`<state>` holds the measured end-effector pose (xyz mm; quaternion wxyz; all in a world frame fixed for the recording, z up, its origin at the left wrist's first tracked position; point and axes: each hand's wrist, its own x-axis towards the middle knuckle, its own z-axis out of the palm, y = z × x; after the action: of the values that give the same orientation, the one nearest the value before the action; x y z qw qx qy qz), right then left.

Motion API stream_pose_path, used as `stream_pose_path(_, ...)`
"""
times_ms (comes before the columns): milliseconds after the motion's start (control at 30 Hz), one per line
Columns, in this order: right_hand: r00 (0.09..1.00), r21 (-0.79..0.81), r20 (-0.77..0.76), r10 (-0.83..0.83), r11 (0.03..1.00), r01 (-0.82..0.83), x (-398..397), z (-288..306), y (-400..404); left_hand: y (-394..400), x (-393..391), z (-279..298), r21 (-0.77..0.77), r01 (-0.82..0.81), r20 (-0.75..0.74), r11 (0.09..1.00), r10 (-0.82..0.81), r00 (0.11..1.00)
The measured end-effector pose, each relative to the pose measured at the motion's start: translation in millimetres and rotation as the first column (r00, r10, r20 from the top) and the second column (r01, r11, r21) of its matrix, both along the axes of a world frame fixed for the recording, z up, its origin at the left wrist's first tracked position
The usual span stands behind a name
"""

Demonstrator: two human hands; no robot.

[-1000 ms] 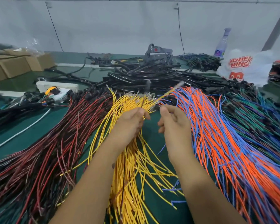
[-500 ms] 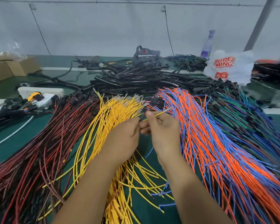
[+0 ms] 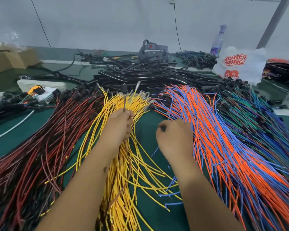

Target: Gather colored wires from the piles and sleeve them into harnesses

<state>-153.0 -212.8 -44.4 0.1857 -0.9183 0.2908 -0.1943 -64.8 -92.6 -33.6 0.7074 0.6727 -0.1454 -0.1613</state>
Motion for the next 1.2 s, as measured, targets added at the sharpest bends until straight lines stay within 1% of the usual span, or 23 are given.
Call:
stream_pose_path(33,1.0,-0.029,-0.019,0.016,0.999,-0.017,0.9,-1.6,-0.2,2.8,1.5,0.9,-0.05,0.001,-0.013,0.999,-0.001,1.0)
stream_pose_path(67,0.999,-0.006,0.014,0.031,1.0,-0.031,1.5,-1.8,0.0,5.2,2.4,1.2,-0.082,-0.002,-0.005,0.997,0.002,1.0)
stream_pose_path(133,0.981,0.099,0.194,0.029,0.994,-0.049,2.9,-1.6,0.6,8.7,2.7,1.1,-0.145,-0.013,0.001,0.989,0.014,1.0)
stream_pose_path(200,0.907,0.135,0.421,0.021,0.987,-0.086,4.6,-1.3,3.4,9.3,4.1,-0.8,-0.2,-0.024,-0.023,0.98,0.02,1.0)
stream_pose_path(267,0.814,0.134,0.579,0.046,0.979,-0.151,5.1,0.4,7.5,8.7,7.1,-1.1,-0.245,-0.036,-0.074,0.969,0.018,0.997)
stream_pose_path(400,0.707,0.124,0.691,0.15,0.939,-0.321,4.8,3.5,20.8,4.0,8.1,1.6,-0.3,-0.091,-0.22,0.949,0.024,0.975)
stream_pose_path(467,0.655,0.096,0.713,0.251,0.89,-0.446,4.7,7.1,33.0,3.4,8.2,1.2,-0.295,-0.085,-0.215,0.952,0.021,0.976)
stream_pose_path(500,0.626,0.099,0.709,0.323,0.835,-0.542,4.7,9.0,39.4,3.6,8.4,1.4,-0.255,-0.088,-0.179,0.963,0.043,0.983)
stream_pose_path(567,0.581,0.132,0.649,0.492,0.678,-0.723,3.6,11.4,49.2,6.1,10.8,4.4,-0.156,-0.097,-0.133,0.983,0.077,0.988)
stream_pose_path(600,0.577,0.168,0.58,0.575,0.608,-0.776,2.5,12.0,51.8,7.4,13.2,4.2,-0.156,-0.092,-0.159,0.983,0.067,0.985)
stream_pose_path(633,0.581,0.215,0.497,0.645,0.557,-0.802,1.4,11.9,53.0,8.7,14.3,4.5,-0.219,-0.084,-0.22,0.972,0.034,0.975)
stream_pose_path(667,0.587,0.263,0.415,0.696,0.526,-0.809,0.4,11.3,52.9,9.9,14.2,4.3,-0.294,-0.075,-0.271,0.953,-0.007,0.963)
stream_pose_path(700,0.591,0.299,0.352,0.726,0.512,-0.806,-0.3,10.5,52.7,10.7,14.8,4.5,-0.329,-0.071,-0.29,0.941,-0.029,0.957)
stream_pose_path(733,0.599,0.332,0.322,0.733,0.505,-0.796,-1.1,10.2,53.0,10.8,15.1,4.2,-0.307,-0.069,-0.281,0.949,-0.021,0.959)
stream_pose_path(767,0.613,0.363,0.334,0.716,0.503,-0.785,-2.3,11.2,54.0,11.5,14.2,2.9,-0.25,-0.072,-0.249,0.966,0.008,0.968)
stream_pose_path(800,0.629,0.389,0.385,0.675,0.499,-0.774,-3.4,13.5,55.7,10.0,13.0,4.1,-0.189,-0.085,-0.196,0.978,0.047,0.98)
stream_pose_path(833,0.645,0.386,0.462,0.608,0.517,-0.764,-3.5,15.4,57.0,8.9,10.8,3.7,-0.166,-0.107,-0.142,0.98,0.083,0.986)
stream_pose_path(867,0.655,0.346,0.546,0.523,0.571,-0.745,-2.5,16.3,56.0,7.6,8.0,5.0,-0.195,-0.12,-0.103,0.974,0.101,0.99)
stream_pose_path(900,0.654,0.278,0.613,0.443,0.655,-0.703,-1.4,16.7,53.0,6.6,4.8,6.4,-0.251,-0.114,-0.072,0.961,0.099,0.992)
stream_pose_path(967,0.659,0.183,0.685,0.31,0.803,-0.567,0.3,15.6,44.7,7.1,-1.0,8.8,-0.369,-0.043,-0.015,0.928,0.04,0.999)
stream_pose_path(1033,0.696,0.176,0.695,0.183,0.894,-0.412,1.8,11.9,35.4,7.9,-4.7,11.6,-0.462,0.088,0.03,0.882,-0.083,0.996)
stream_pose_path(1133,0.734,0.256,0.679,-0.024,0.945,-0.205,3.9,7.1,21.2,9.9,-8.0,12.3,-0.548,0.231,0.035,0.804,-0.254,0.967)
stream_pose_path(1200,0.75,0.275,0.654,-0.104,0.955,-0.108,4.1,6.8,13.6,11.9,-8.4,10.4,-0.583,0.302,0.014,0.754,-0.362,0.932)
